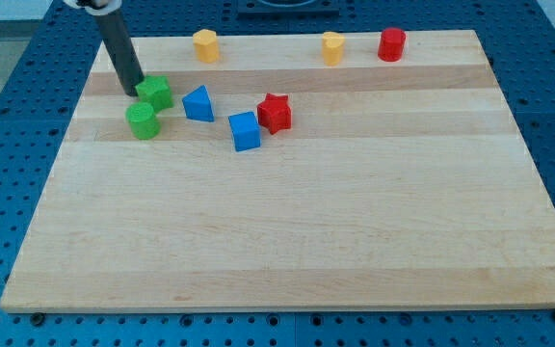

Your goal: Slightly push the yellow hexagon towards the blue triangle

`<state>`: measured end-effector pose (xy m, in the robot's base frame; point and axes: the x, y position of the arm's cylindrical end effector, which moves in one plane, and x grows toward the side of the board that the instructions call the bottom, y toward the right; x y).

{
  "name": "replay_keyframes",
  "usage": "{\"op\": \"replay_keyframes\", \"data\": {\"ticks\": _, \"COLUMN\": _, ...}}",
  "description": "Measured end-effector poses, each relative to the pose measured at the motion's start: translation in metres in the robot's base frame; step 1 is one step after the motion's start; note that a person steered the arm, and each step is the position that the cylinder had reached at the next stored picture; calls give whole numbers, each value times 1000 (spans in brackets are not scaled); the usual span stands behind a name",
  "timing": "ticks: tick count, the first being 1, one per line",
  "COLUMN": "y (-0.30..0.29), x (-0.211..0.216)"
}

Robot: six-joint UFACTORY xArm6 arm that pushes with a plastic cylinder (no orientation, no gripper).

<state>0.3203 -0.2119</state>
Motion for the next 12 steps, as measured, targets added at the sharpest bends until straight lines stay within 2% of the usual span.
{"op": "replay_keyframes", "data": {"ticks": 1, "y": -1, "x": -1}}
{"op": "replay_keyframes", "data": {"ticks": 2, "y": -36, "x": -40}}
{"op": "replay_keyframes", "data": {"ticks": 3, "y": -47, "x": -102}}
{"op": "replay_keyframes", "data": {"ticks": 4, "y": -23, "x": -129}}
{"op": "replay_keyframes", "data": {"ticks": 5, "y": 12, "x": -129}}
{"op": "replay_keyframes", "data": {"ticks": 8, "y": 54, "x": -128}}
{"op": "replay_keyframes", "data": {"ticks": 12, "y": 71, "x": -129}}
